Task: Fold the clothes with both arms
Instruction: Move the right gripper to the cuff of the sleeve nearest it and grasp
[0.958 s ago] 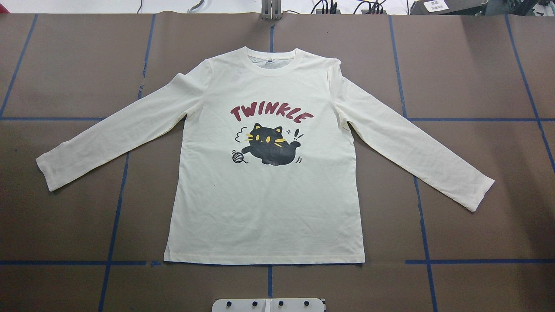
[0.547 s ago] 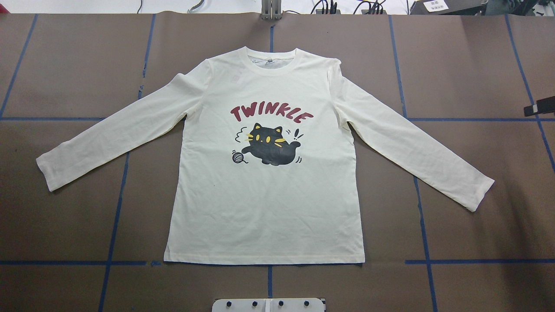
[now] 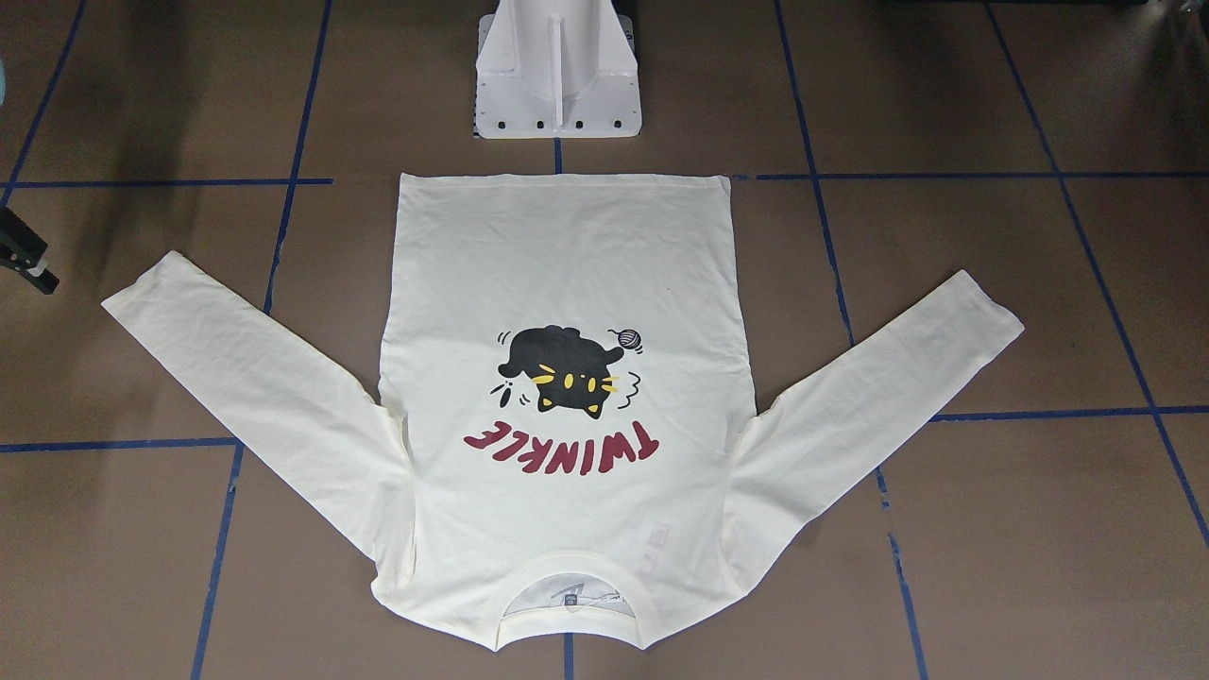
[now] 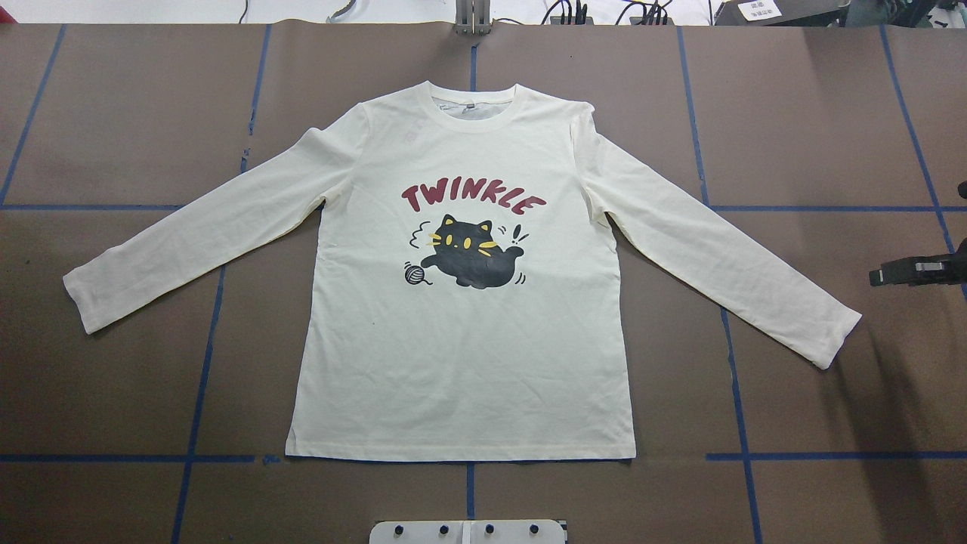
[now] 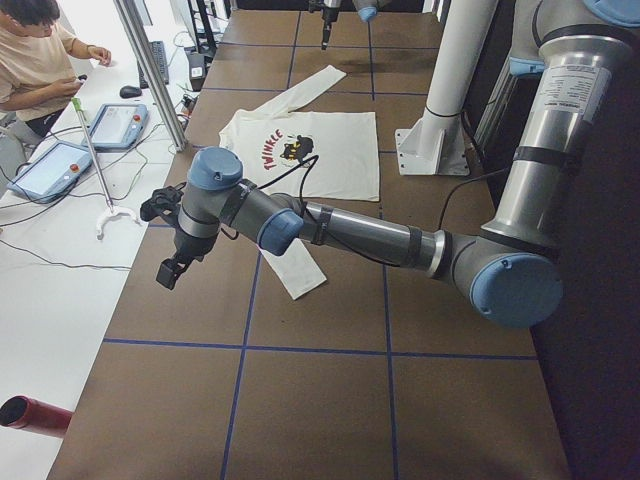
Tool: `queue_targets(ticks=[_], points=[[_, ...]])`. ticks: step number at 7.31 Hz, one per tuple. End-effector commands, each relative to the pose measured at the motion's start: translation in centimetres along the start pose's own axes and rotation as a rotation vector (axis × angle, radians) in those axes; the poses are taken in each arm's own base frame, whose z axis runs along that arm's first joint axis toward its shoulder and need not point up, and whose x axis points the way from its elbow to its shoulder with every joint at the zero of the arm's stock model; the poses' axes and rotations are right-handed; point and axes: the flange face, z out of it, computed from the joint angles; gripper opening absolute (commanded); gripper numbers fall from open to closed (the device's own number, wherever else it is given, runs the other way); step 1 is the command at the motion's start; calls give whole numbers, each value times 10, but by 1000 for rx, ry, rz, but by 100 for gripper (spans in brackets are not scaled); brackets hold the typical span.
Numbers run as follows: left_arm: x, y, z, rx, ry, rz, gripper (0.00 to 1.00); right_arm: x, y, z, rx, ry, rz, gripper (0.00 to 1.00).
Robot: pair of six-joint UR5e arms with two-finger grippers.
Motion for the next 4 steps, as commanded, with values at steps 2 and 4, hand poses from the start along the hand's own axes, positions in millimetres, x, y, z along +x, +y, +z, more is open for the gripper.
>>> queue_targets(ticks=[2, 4], points=[[0, 0, 0, 0, 0, 1, 100, -8, 14, 31, -34, 36, -29, 63], [0, 0, 1, -1, 0, 2, 100, -5, 20, 48, -49, 62, -39, 62]])
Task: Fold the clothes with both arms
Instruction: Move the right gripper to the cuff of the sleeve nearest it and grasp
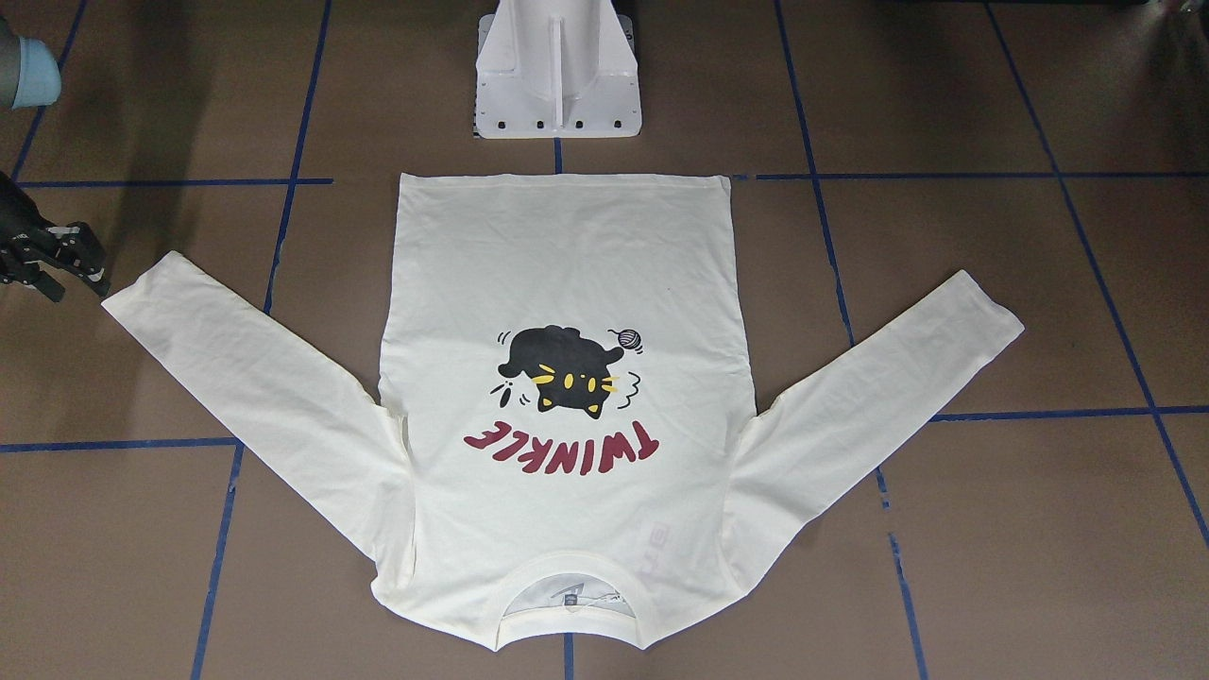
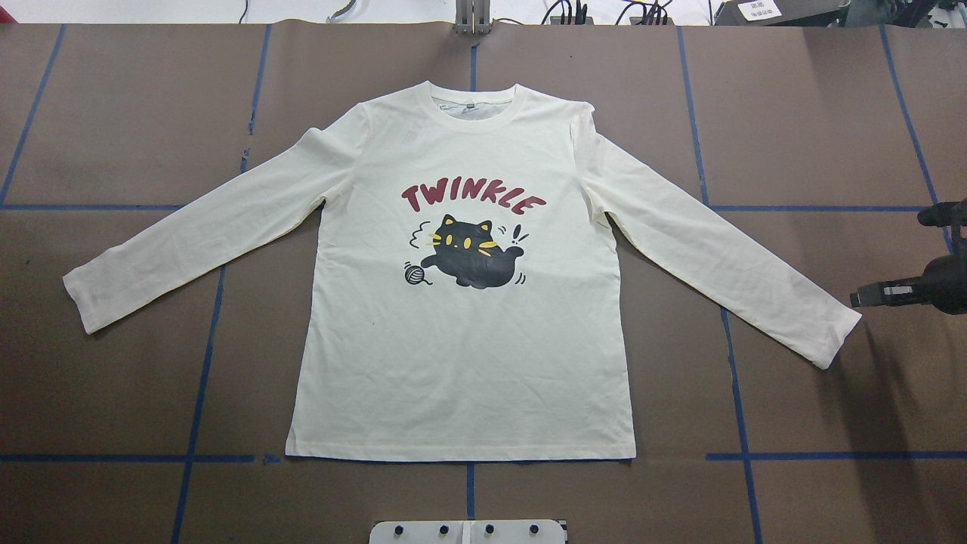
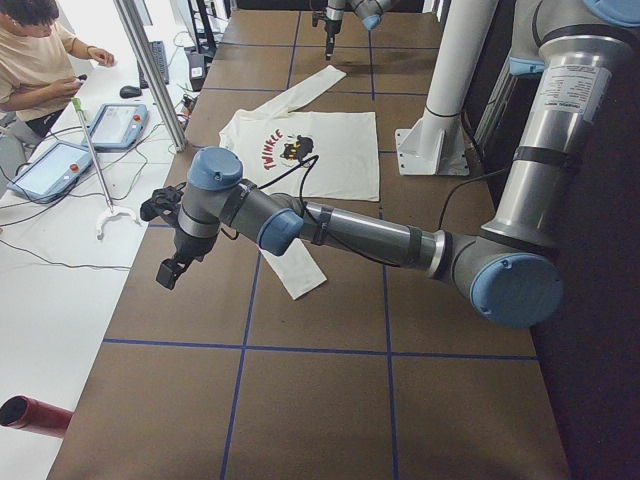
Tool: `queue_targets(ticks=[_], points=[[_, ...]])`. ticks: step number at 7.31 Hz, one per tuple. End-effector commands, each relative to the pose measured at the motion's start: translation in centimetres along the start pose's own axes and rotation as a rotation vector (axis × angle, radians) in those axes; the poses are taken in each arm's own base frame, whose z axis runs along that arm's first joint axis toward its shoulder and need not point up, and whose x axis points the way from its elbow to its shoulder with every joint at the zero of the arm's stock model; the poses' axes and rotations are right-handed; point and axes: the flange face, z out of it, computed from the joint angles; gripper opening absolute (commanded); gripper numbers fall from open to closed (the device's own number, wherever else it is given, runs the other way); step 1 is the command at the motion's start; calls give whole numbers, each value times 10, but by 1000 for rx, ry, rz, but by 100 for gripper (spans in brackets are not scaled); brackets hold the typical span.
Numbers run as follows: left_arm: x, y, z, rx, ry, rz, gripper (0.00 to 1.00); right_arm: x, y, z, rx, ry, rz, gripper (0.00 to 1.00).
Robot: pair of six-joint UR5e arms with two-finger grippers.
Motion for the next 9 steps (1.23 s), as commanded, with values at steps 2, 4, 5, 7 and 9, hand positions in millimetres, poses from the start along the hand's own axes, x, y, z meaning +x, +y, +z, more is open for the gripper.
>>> queue_targets(ticks=[2, 4, 5, 7, 9], points=[[0, 0, 1, -1, 0, 1, 100, 2, 8, 20, -21, 29, -13, 61], [0, 0, 0, 0, 0, 5, 100, 3, 12, 29, -32, 43, -20, 61], [0, 0, 0, 0, 0, 5, 100, 0, 11, 32, -32, 44, -23, 60], [0, 0, 0, 0, 0, 5, 100, -4, 7, 35, -22, 45, -18, 48], [0, 1, 0, -1, 0, 4, 100, -6, 7, 35, -19, 41, 7, 6]])
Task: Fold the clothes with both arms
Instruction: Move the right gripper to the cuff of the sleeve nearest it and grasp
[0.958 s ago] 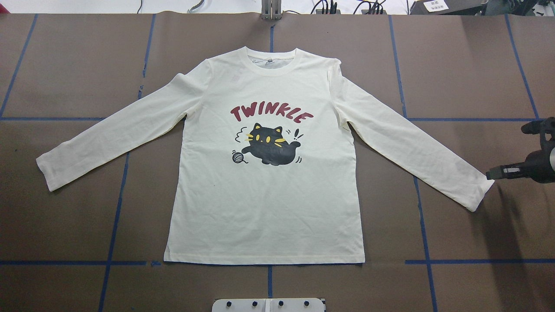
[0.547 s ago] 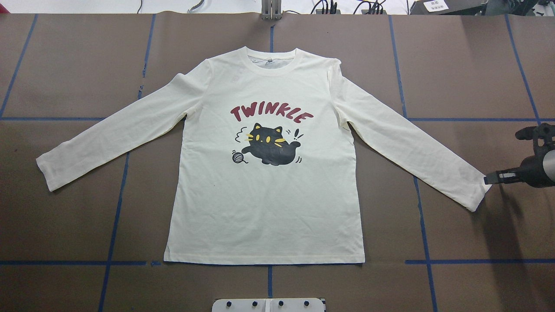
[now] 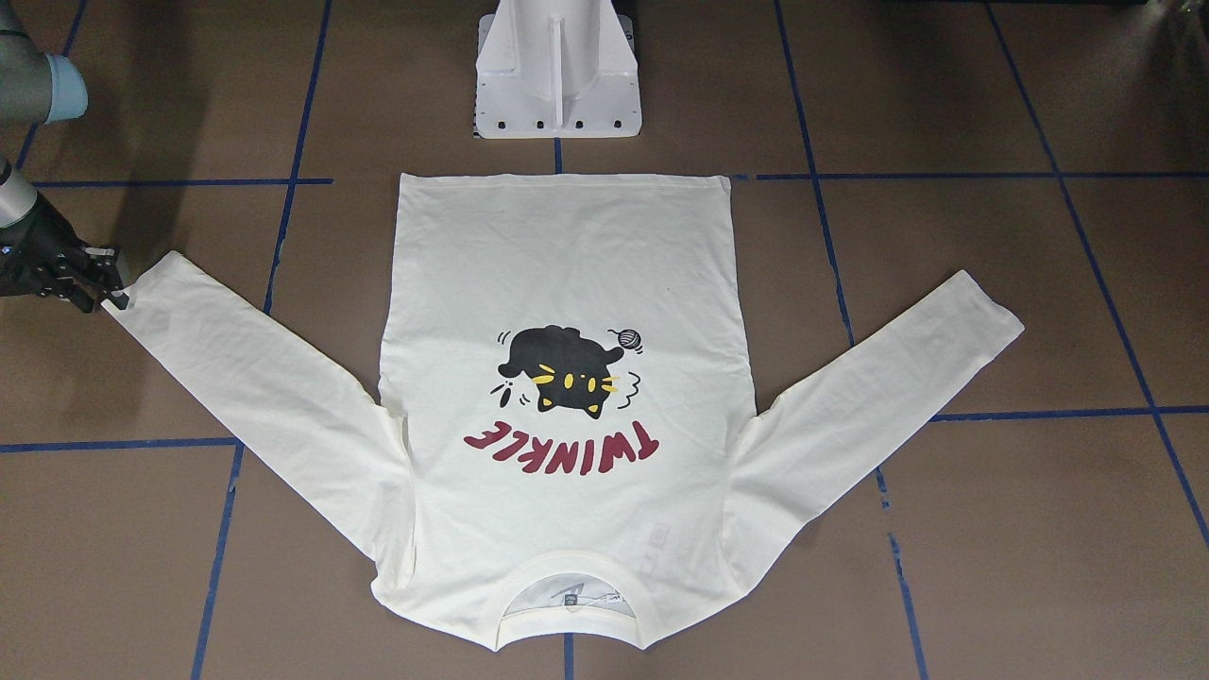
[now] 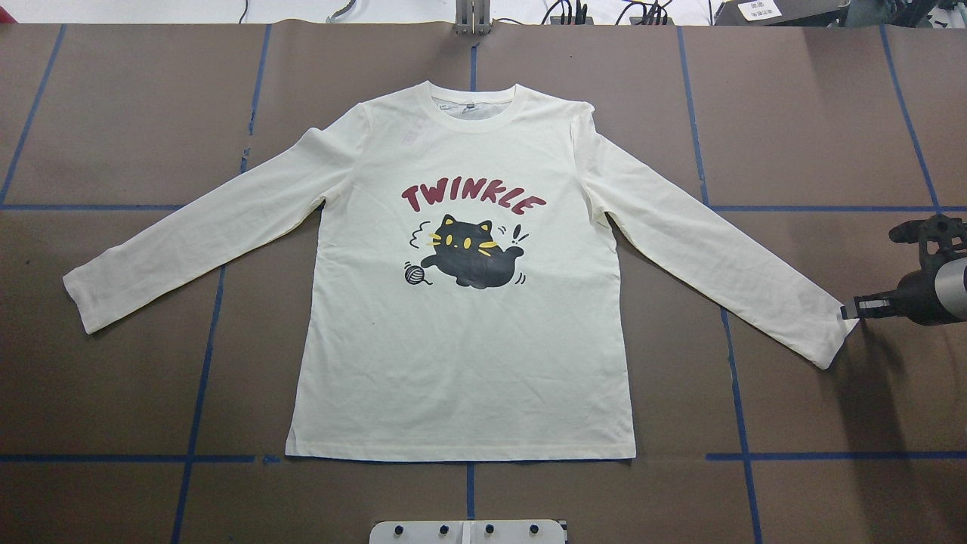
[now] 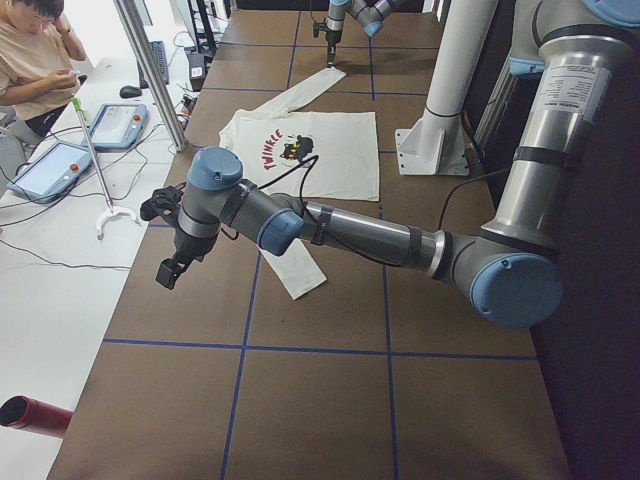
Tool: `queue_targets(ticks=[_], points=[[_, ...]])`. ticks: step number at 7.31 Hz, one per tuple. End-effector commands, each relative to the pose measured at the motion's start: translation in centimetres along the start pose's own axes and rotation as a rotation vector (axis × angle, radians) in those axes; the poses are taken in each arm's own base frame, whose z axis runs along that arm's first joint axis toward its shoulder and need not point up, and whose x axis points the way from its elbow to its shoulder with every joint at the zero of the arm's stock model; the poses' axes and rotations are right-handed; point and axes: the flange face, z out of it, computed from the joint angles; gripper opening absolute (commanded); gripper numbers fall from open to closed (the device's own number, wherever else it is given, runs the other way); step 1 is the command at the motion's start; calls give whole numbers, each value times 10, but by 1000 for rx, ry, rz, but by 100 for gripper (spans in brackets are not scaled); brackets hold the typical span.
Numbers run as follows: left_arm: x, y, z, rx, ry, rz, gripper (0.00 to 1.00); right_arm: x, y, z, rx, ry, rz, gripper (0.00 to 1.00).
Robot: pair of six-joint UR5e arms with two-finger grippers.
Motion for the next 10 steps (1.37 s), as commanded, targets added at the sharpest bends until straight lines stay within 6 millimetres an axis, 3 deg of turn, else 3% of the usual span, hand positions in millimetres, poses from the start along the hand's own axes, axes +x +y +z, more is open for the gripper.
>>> queue_targets(ticks=[1, 3, 5, 6, 8, 9, 10], points=[[0, 1, 0, -1, 0, -1, 100, -3, 0, -1, 12, -17, 4, 0], [0, 0, -1, 1, -1, 1, 100, -10, -2, -8, 24, -32, -7, 0], [-1, 0, -1, 1, -1, 1, 100, -60, -20, -49, 43, -63, -17, 0], [-1, 1, -1, 0, -1, 0, 100, -105, -56, -87, 47, -40, 17, 0], [-1, 12, 1, -9, 0, -6, 100, -211, -116, -138, 33, -14, 38, 0], [-1, 13, 2, -12, 0, -8, 100, -269, -149, -168, 36, -2, 43, 0], [-2, 13, 2, -13, 0, -9, 100, -330, -178, -210, 56, 36, 50, 0]])
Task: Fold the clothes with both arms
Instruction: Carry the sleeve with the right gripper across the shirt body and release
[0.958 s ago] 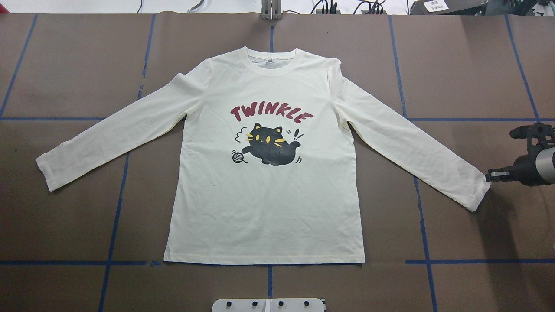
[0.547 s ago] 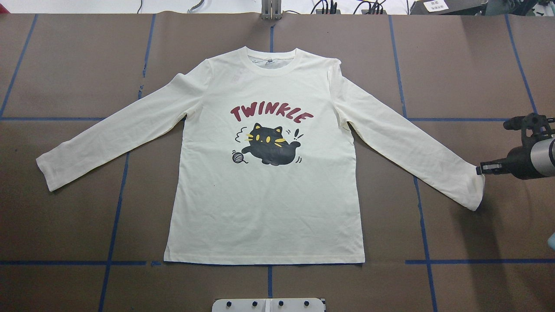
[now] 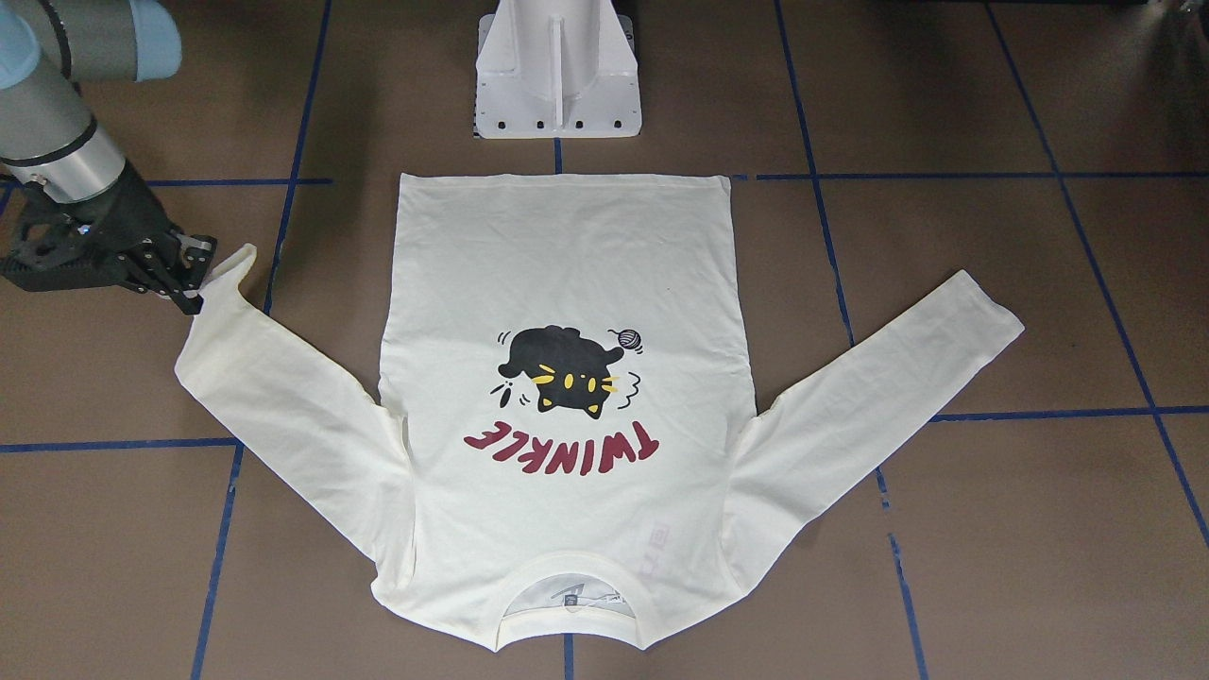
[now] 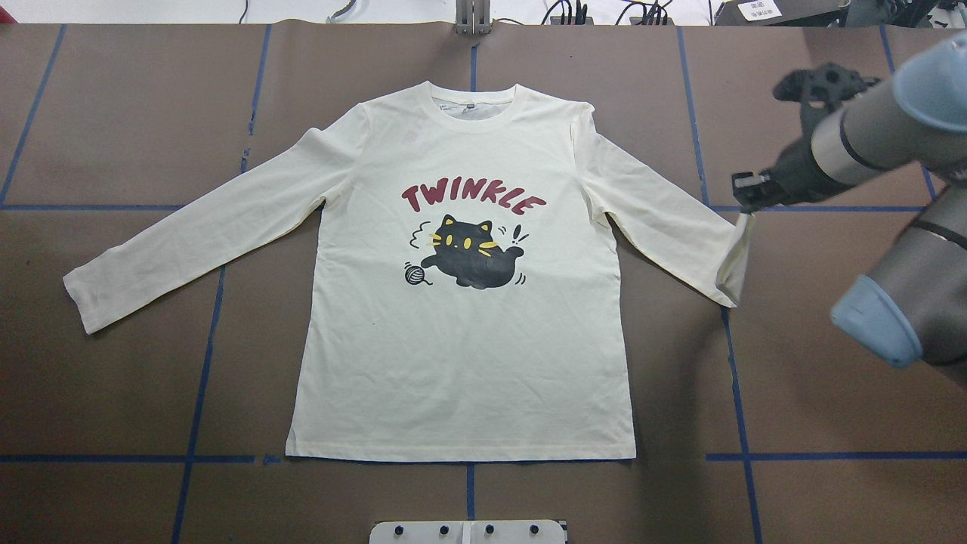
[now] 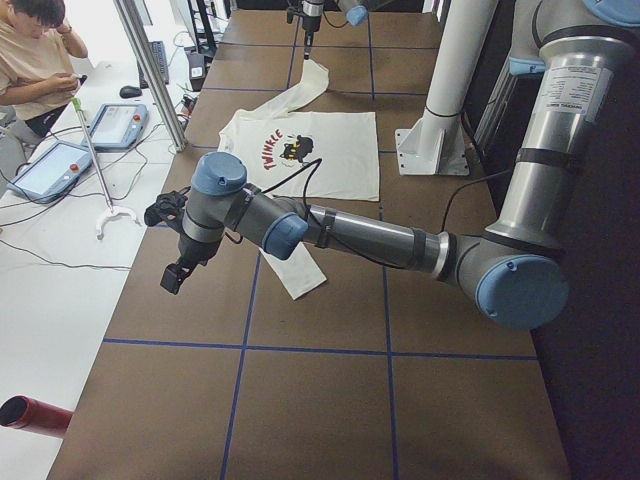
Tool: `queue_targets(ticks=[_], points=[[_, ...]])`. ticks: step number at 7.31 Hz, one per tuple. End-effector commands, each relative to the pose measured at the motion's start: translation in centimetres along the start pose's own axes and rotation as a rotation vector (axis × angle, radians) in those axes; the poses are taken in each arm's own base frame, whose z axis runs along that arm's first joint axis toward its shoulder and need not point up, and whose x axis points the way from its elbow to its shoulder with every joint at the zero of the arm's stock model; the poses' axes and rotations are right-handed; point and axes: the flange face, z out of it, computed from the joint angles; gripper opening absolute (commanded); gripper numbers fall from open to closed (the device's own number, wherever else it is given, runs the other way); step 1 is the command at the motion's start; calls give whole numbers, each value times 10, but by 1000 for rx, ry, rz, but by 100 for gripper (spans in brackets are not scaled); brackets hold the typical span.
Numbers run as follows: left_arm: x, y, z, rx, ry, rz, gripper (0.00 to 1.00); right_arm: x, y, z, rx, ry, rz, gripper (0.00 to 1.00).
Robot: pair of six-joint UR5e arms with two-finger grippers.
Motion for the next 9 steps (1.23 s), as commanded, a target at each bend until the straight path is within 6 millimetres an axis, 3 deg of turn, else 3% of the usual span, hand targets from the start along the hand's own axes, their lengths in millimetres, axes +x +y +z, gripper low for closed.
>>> queue_targets(ticks=[1, 3, 4, 5, 6, 7, 9], points=[[-2, 6, 3, -9, 1, -6, 100, -125, -56, -81, 65, 26, -11, 0], [-3, 15, 6, -20, 1, -14, 100, -246, -119, -118, 139, 14, -46, 0], [-5, 20, 7, -24, 1, -20, 100, -321, -120, -102, 146, 59, -82, 0], [-4, 20, 8, -28, 2, -24, 100, -385, -103, -66, 197, 66, -92, 0], [-6, 25, 11, -34, 2, -31, 100, -433, -83, -9, 245, 64, -84, 0], [-7, 31, 13, -42, 3, -36, 100, -467, -72, 35, 286, 58, -49, 0], [-8, 42, 16, -53, 4, -41, 100, -508, -65, 64, 324, 58, 46, 1]])
